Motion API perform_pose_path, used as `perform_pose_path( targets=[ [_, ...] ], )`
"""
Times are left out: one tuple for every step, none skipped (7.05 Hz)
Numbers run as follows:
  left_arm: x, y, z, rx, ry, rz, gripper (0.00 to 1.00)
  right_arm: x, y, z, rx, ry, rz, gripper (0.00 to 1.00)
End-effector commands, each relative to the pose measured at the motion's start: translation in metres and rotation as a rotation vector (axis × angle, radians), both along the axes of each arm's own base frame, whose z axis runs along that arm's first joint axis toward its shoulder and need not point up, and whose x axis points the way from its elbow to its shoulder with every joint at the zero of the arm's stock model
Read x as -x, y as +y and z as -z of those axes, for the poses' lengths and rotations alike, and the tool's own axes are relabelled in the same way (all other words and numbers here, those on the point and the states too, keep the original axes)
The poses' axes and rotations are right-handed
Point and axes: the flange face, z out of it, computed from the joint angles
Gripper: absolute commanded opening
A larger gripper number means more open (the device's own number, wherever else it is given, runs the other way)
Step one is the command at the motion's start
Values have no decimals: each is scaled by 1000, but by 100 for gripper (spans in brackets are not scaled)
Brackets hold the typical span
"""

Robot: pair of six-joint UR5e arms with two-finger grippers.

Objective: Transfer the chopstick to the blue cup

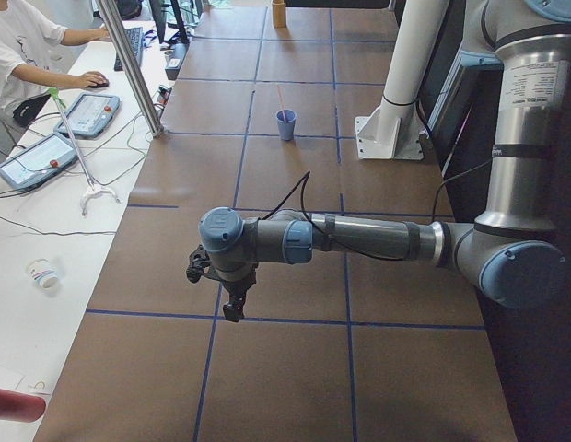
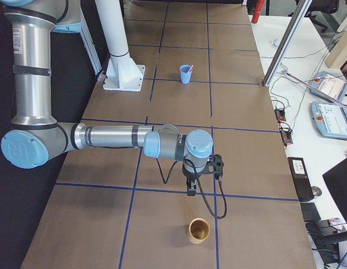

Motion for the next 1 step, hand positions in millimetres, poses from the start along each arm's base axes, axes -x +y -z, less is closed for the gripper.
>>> perform_pose_path(
  targets=[
    [0,0,-1,1,-6,-1,100,0,-1,1,-2,0,0,100]
  ],
)
